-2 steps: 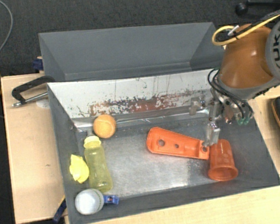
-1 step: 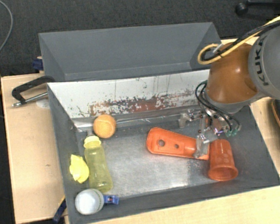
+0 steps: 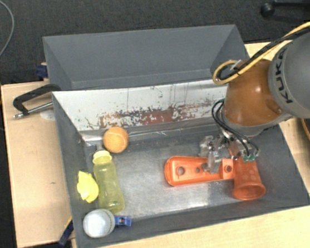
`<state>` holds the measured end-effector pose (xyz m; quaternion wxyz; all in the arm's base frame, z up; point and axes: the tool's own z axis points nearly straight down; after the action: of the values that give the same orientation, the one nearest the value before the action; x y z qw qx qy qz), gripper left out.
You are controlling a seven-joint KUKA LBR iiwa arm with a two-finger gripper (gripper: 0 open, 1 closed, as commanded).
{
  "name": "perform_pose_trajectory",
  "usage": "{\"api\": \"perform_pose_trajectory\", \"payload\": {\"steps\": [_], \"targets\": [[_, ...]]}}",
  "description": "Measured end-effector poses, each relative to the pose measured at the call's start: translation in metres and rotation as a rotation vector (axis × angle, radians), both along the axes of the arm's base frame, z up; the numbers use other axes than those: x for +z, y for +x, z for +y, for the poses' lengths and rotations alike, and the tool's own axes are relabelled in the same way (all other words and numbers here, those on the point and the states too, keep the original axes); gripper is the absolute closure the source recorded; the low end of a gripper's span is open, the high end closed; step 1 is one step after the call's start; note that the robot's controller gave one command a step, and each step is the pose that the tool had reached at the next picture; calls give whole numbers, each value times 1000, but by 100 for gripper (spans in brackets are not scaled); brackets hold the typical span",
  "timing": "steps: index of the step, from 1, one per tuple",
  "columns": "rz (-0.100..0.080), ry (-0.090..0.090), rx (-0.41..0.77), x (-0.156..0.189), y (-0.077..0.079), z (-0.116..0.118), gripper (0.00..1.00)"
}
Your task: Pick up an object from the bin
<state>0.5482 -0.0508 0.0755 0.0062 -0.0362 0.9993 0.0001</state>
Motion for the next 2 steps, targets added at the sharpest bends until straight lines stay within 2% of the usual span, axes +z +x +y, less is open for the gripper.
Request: {"api": "perform_pose_trajectory", "payload": {"steps": [1,2], "targets": [[0,0,0,0,0,0,100],[-3,-1,46,14,10,3,100]]}}
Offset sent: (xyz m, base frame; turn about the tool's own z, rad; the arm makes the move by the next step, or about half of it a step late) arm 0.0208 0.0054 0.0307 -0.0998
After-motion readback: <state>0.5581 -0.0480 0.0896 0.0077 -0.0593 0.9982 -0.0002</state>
